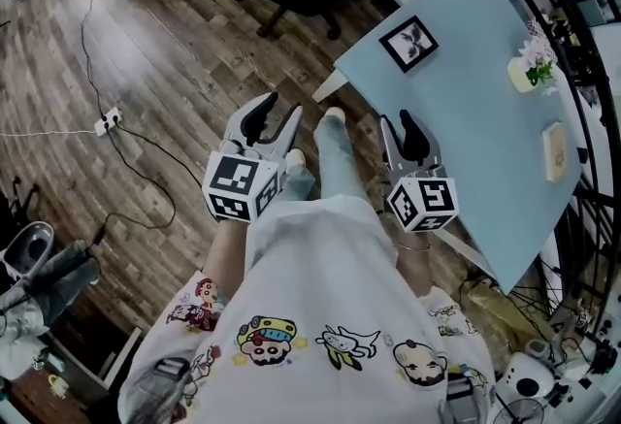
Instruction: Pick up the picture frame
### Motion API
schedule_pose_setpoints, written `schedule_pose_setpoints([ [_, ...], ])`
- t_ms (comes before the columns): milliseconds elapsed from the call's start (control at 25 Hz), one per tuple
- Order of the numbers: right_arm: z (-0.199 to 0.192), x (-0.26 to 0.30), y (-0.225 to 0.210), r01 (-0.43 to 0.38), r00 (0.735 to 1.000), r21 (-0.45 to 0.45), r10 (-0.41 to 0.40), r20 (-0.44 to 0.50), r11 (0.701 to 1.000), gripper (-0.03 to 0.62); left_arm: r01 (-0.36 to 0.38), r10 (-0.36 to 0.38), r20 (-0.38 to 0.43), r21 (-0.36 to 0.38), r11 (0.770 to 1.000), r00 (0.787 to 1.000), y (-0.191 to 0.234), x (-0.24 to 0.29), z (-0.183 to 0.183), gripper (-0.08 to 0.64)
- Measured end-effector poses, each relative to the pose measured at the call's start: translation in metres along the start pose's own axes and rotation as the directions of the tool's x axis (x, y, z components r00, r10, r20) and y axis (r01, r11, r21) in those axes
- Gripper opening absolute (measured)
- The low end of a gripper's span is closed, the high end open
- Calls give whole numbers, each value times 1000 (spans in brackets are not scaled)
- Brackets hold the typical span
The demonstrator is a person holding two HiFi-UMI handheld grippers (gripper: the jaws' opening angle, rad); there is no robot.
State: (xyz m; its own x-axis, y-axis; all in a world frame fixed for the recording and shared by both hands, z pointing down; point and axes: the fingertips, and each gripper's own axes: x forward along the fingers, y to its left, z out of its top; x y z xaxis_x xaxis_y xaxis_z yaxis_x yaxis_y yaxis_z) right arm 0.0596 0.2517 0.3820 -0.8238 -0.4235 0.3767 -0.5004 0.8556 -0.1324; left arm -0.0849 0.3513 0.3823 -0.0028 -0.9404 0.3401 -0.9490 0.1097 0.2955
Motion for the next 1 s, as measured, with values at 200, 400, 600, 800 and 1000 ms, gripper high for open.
schedule_pose_setpoints([
  [200,5,13,-6,5,1000,21,-5,1,1000,161,9,-9,-5,-19,1000,1000,5,8,-1,166],
  [400,5,24,-21,32,999,44,-32,-6,999,167,23,-23,-17,-12,1000,1000,11,29,5,166],
  [600,9,45,-64,86,996,102,-86,-7,991,170,58,-58,-41,12,998,997,13,73,21,166],
  [800,29,69,-114,136,990,162,-141,22,977,176,107,-104,-60,54,993,993,11,130,51,166],
  [1000,49,88,-161,173,981,207,-186,48,963,183,172,-165,-72,116,978,984,-2,195,91,166],
])
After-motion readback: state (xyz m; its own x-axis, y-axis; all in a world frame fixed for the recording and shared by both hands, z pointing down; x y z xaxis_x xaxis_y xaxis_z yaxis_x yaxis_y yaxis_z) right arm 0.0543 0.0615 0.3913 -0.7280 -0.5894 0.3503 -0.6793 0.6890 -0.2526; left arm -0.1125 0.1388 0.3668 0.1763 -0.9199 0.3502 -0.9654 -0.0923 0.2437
